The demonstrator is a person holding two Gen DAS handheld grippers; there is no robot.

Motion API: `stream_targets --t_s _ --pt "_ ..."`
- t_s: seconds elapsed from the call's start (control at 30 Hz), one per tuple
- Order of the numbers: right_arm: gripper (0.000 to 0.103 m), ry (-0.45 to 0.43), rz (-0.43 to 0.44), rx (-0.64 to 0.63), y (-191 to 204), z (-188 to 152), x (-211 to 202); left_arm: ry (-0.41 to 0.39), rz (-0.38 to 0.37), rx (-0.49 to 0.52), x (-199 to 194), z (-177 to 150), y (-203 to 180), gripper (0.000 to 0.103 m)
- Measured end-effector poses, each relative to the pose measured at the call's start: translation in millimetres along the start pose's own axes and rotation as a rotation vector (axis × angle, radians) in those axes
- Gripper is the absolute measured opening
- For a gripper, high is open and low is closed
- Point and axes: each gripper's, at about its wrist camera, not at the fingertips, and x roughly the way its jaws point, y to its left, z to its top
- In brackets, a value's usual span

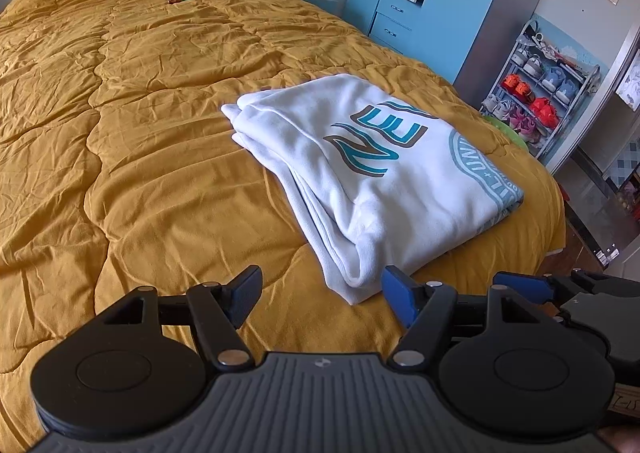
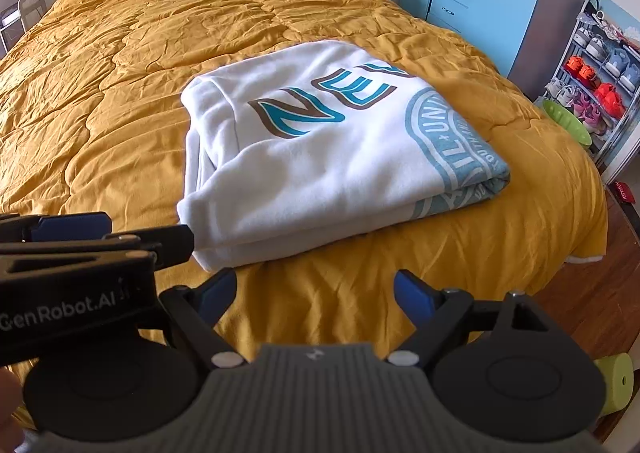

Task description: Fold small clothes

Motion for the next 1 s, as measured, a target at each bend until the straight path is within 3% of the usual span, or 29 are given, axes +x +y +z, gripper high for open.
stream_targets --t_s 1.0 --pt "0.081 -0.016 -0.019 -0.031 4.5 -9.6 2.1 0.013 0.012 0.036 -2.5 -5.6 -3.2 0.083"
